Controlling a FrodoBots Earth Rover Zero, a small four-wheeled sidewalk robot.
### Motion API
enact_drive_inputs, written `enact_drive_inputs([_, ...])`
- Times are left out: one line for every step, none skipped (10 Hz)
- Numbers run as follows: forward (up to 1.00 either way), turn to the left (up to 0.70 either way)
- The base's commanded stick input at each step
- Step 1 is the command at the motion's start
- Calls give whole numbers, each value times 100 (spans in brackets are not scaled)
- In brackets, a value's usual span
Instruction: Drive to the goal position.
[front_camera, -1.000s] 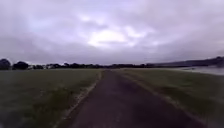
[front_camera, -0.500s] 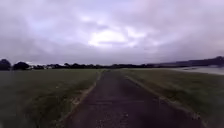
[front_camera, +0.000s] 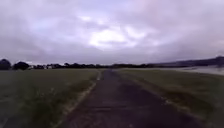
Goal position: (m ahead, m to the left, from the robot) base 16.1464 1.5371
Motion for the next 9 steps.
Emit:
enact_drive_inputs([50,25])
enact_drive_inputs([50,18])
enact_drive_inputs([50,6])
enact_drive_inputs([50,0])
enact_drive_inputs([50,0])
enact_drive_inputs([50,0])
enact_drive_inputs([50,0])
enact_drive_inputs([50,0])
enact_drive_inputs([50,0])
